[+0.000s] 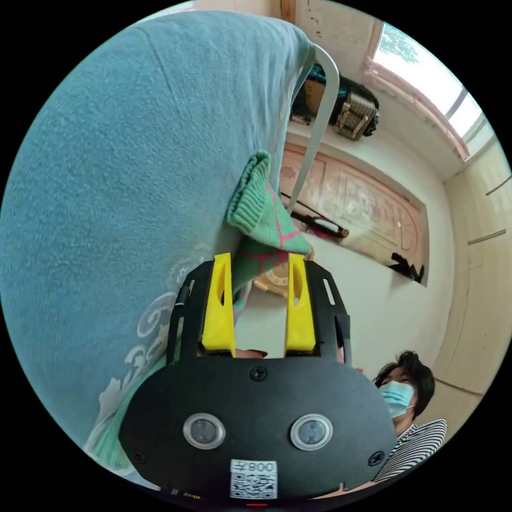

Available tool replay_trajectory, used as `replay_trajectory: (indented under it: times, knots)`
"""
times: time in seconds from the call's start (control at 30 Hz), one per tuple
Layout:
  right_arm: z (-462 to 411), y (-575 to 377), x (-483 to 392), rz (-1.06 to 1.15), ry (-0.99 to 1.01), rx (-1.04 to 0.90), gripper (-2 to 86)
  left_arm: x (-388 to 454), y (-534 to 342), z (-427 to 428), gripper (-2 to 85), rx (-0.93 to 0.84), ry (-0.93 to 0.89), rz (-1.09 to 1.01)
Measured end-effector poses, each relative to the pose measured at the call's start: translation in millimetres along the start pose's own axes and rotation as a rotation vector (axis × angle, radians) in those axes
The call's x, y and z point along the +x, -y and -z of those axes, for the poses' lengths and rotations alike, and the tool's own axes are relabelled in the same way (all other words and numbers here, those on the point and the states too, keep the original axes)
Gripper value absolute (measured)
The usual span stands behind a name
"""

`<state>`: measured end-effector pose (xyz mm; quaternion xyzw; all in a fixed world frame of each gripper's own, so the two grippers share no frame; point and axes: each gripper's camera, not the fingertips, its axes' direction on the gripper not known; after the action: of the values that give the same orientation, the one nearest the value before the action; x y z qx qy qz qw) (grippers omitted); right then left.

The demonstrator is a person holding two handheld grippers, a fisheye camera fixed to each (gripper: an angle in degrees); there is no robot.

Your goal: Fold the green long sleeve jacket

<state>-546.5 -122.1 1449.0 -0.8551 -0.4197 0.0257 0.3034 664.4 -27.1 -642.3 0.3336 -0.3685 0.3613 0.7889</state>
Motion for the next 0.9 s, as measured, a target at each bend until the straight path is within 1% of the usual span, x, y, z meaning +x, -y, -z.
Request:
replay_trajectory:
  times: [0.07, 0.17, 0.2, 0.27, 0.37, 0.43, 0.47, 0.53, 0.57, 0.63, 0.67, 0.73, 0.77, 0.83, 0.9]
  knots:
    - [-9, 5, 5, 0.014, -0.011, -0.01, 0.0, 2, -1, -5, 13.2, 0.05, -0.046, -0.006]
    - [-21, 8, 12, 0.018, -0.017, -0.012, 0.0, 6, 1, -19, 8.3, 0.075, -0.018, -0.005]
    - [-23, 9, 14, 0.016, -0.015, -0.011, 0.0, 10, 0, -24, 5.3, 0.066, 0.024, -0.001]
    - [-31, 10, 24, -0.002, -0.002, -0.008, 0.0, 29, -4, -30, 4.3, 0.068, 0.1, -0.045]
    - [-41, 11, 36, -0.014, 0.0, -0.013, 0.0, 92, -8, -45, 3.5, 0.017, 0.153, -0.253]
    - [-47, 12, 43, -0.014, -0.002, -0.021, 0.0, 164, -15, -73, 3.2, -0.062, 0.228, -0.48]
    - [-50, 12, 48, -0.013, -0.001, -0.021, 0.0, 183, -19, -83, 3.1, -0.088, 0.238, -0.546]
    - [-53, 12, 56, -0.021, 0.012, -0.014, 0.0, 254, -46, -133, 3.0, -0.214, 0.256, -0.787]
    - [-54, 11, 63, -0.028, 0.029, -0.002, 0.0, 269, -56, -148, 3.0, -0.261, 0.243, -0.848]
    - [-52, 8, 74, -0.041, 0.06, 0.027, 0.0, 315, -111, -217, 2.9, -0.478, 0.257, -1.052]
    - [-49, 6, 82, -0.048, 0.082, 0.052, 0.0, 321, -128, -232, 2.9, -0.516, 0.268, -1.103]
    - [-41, 1, 96, -0.064, 0.117, 0.096, 0.0, 325, -198, -286, 2.9, -0.66, 0.321, -1.241]
    - [-34, -3, 105, -0.071, 0.143, 0.134, 0.1, 321, -214, -296, 2.9, -0.692, 0.318, -1.256]
    - [-24, -10, 122, -0.093, 0.182, 0.191, 0.1, 288, -272, -323, 2.8, -0.792, 0.317, -1.272]
    - [-15, -18, 142, -0.112, 0.232, 0.237, 0.2, 254, -311, -331, 2.8, -0.814, 0.356, -1.268]
